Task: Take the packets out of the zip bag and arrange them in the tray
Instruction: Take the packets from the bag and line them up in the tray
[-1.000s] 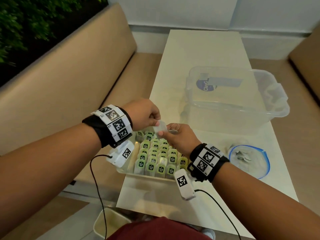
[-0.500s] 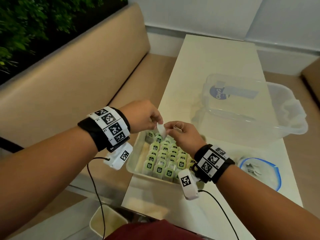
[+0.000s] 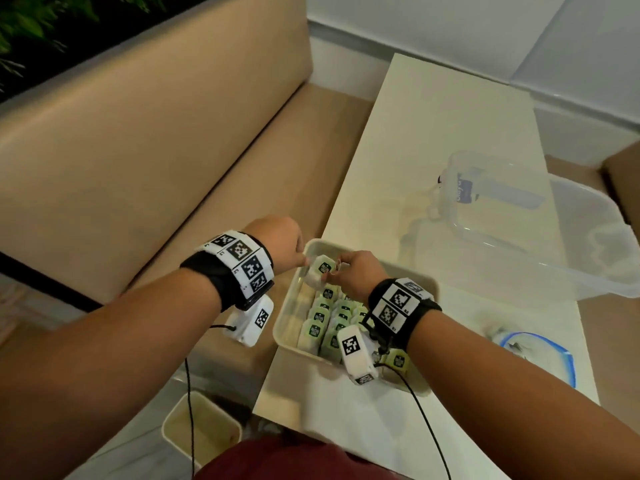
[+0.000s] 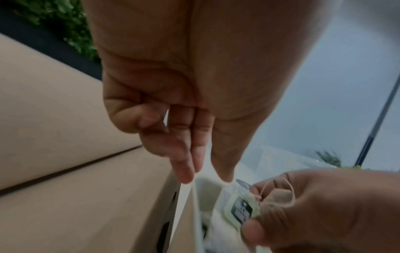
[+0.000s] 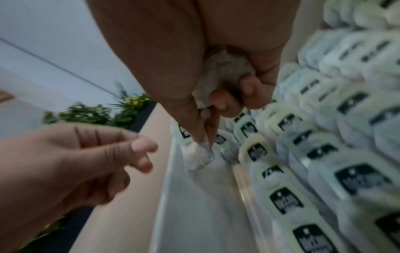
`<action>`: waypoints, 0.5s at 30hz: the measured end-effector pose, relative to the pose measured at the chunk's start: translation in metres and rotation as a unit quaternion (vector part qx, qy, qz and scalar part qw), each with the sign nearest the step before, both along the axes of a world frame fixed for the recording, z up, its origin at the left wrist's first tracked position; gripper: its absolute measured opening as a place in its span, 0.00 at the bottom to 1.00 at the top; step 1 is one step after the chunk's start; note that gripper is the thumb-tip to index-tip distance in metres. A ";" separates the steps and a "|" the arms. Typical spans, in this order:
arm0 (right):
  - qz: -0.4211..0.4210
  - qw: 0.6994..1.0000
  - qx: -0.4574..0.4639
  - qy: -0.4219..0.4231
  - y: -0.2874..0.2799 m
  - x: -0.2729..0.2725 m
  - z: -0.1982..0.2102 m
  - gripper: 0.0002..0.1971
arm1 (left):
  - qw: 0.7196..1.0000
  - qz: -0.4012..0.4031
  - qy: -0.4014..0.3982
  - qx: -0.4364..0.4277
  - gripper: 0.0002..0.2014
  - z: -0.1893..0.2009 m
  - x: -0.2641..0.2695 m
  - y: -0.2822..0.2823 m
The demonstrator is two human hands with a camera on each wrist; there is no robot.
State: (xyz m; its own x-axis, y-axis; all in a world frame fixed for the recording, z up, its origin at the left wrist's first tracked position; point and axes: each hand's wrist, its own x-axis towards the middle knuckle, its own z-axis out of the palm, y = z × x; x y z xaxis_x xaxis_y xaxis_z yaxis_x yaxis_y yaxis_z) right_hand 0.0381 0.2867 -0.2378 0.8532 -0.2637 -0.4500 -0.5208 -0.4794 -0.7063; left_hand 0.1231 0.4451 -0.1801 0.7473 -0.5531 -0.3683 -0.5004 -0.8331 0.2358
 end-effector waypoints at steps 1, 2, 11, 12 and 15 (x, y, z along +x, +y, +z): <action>-0.005 1.000 -0.001 0.019 0.002 0.005 -0.006 0.08 | 1.000 0.001 0.014 0.011 0.14 -0.010 -0.001 0.002; -0.007 0.999 -0.003 0.035 0.005 0.009 -0.010 0.08 | 1.000 0.001 0.024 0.018 0.14 -0.019 -0.002 0.004; -0.028 0.992 -0.089 0.083 0.013 0.026 -0.035 0.01 | 0.996 0.037 0.079 -0.016 0.19 -0.041 -0.005 0.004; -0.039 0.991 -0.095 0.086 0.012 0.026 -0.035 0.05 | 0.996 0.038 0.082 -0.019 0.19 -0.040 -0.006 0.005; -0.027 0.990 -0.103 0.092 0.010 0.027 -0.034 0.07 | 0.995 0.040 0.084 -0.024 0.20 -0.039 -0.008 0.006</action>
State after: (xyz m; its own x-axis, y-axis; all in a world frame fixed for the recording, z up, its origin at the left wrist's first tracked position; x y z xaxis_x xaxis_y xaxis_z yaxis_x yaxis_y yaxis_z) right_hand 0.0647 0.2963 -0.2717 0.7437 -0.4095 -0.5284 -0.6607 -0.5708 -0.4874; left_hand 0.1152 0.4510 -0.2188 0.7200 -0.5145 -0.4658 -0.3829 -0.8543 0.3516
